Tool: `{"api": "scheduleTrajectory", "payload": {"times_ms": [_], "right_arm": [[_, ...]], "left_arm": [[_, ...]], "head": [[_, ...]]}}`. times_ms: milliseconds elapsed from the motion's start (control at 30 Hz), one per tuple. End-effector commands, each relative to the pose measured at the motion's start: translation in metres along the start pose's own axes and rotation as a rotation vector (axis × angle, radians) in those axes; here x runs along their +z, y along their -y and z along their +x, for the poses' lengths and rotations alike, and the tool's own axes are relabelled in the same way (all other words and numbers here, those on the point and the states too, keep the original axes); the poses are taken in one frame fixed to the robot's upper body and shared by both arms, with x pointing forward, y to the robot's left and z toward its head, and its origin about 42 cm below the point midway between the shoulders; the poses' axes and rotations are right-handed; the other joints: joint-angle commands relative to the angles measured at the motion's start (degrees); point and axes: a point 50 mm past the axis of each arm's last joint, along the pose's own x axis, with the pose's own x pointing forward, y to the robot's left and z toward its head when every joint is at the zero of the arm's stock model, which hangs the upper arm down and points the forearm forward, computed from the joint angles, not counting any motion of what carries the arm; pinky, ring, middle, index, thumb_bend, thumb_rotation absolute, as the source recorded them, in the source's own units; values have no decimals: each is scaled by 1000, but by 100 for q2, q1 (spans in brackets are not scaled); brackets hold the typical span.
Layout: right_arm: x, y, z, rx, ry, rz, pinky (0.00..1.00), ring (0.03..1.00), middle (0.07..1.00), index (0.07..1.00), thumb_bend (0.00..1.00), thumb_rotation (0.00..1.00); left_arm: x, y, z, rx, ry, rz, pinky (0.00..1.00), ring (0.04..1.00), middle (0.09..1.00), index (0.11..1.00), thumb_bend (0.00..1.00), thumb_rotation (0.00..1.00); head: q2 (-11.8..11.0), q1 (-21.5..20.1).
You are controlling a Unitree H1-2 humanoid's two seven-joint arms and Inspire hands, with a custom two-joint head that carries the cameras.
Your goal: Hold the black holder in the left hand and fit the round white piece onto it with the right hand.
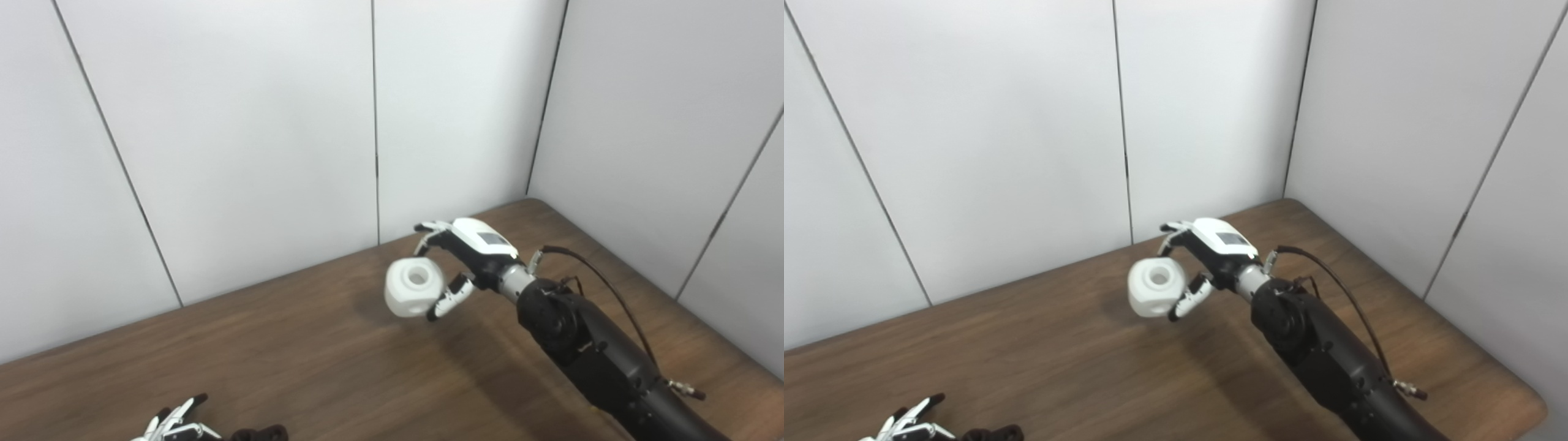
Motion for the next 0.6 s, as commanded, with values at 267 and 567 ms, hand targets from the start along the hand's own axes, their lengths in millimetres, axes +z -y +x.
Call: {"api": "scheduleTrajectory", "payload": {"times_ms": [267, 567], "right_arm": [[71, 26, -12, -93, 267, 51, 765, 970, 929, 480, 504, 148], [129, 16, -25, -32, 412, 103, 751, 985, 940, 479, 502, 148]], "left_arm": [[12, -11, 13, -9, 16, 59, 1000, 921, 929, 483, 515, 46], [36, -10, 18, 1, 19, 79, 1000, 935, 941, 484, 514, 45]], "head": [[214, 510], [612, 1199]]}}
